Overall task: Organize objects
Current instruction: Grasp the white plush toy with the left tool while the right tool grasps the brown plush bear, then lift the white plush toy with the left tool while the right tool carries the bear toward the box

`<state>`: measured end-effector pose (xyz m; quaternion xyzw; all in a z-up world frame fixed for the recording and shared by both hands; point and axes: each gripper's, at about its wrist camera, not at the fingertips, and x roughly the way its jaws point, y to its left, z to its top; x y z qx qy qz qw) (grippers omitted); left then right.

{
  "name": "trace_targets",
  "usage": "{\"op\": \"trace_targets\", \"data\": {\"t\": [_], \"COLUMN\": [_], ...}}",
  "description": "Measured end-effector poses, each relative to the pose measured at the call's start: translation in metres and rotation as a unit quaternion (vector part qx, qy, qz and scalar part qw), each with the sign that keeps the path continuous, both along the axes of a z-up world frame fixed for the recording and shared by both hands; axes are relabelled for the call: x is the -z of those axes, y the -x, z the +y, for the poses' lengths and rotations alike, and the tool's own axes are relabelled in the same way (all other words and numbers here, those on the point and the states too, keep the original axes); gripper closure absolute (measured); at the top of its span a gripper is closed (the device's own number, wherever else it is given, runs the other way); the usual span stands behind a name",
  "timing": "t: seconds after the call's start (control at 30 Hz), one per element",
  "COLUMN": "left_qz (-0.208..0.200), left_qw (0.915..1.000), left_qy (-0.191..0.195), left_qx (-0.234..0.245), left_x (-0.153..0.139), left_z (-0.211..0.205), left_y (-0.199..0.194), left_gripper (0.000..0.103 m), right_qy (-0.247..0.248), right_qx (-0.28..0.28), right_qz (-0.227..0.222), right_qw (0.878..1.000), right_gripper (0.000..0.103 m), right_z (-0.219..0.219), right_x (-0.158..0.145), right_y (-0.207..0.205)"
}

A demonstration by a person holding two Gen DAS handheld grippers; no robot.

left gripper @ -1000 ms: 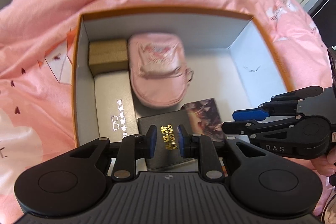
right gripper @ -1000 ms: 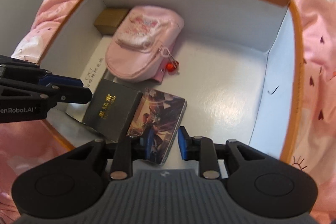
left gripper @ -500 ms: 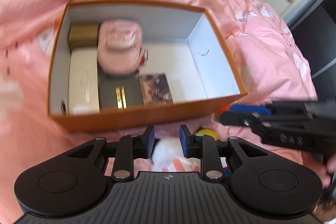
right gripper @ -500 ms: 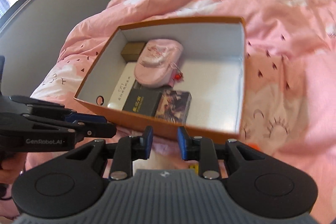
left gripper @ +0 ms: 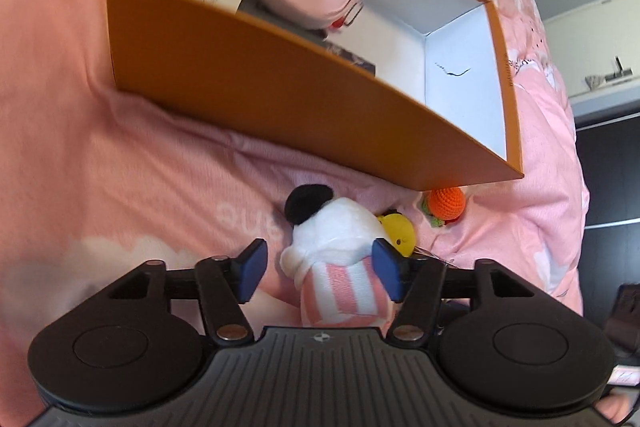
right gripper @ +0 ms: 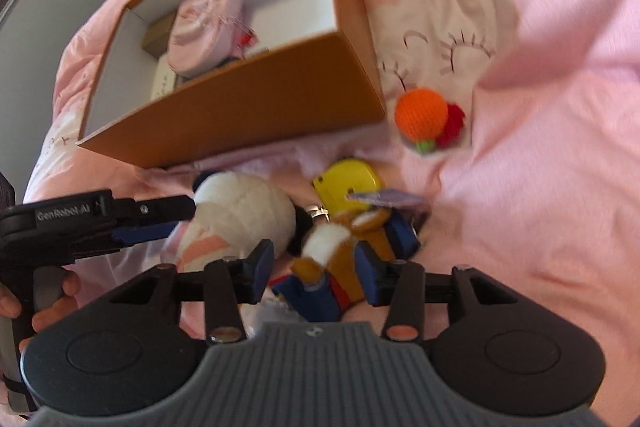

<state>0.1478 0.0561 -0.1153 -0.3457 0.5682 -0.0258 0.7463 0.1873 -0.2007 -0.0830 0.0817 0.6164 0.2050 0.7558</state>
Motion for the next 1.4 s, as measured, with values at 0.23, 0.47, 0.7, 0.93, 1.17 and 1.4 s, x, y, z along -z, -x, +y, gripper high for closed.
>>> {"op": "trace_targets", "data": {"t": [0.23,0.47,0.7,0.93,1.17,1.4], "left_qz": [0.017,0.021,0.006,0.015,-0.039,-0.097], "left_qw": [0.9984,0.999,0.9978,0.994,0.9902,0.9807], "left_qy": [0.05,0.039,-0.028,-0.048,-0.076,-0.117], "left_qx": [-0.019,0.002,0.06,0.097,0.11,0.123], "left_x": [0.017,0.015,0.001,0.007,-0.019,-0.051], "left_z": [-0.002,-0.027,-0.061,-0.08,-0.077,-0.073], "left_y": [0.005,0.001,-0.003,-0.002,0.015,0.029], "left_gripper": [0.025,0.024,0.024,0.032,0.034,0.034], "right_qy": [-0.01,-0.001,0.02,0.028,0.008,-0.006], "right_qx": [0.014,0.015,-0.007,-0.036,-0.04,-0.072], "right_qz": [0.059,0.079,0.093,0.086,0.067,0.013], "right_qw": [0.998,0.997,0.995,0.995,0.997,0.997], "right_gripper": [0.053,0.05,0.05,0.053,0.059,0.067], "right_z": [-0.005,0.0,0.007,0.014,0.006,0.008], "right_x": [0.027,0.037,0.046,0.045,0.035,0.002], "right_y": [0.002,-0.001,0.003,0.008,0.008,0.013]}}
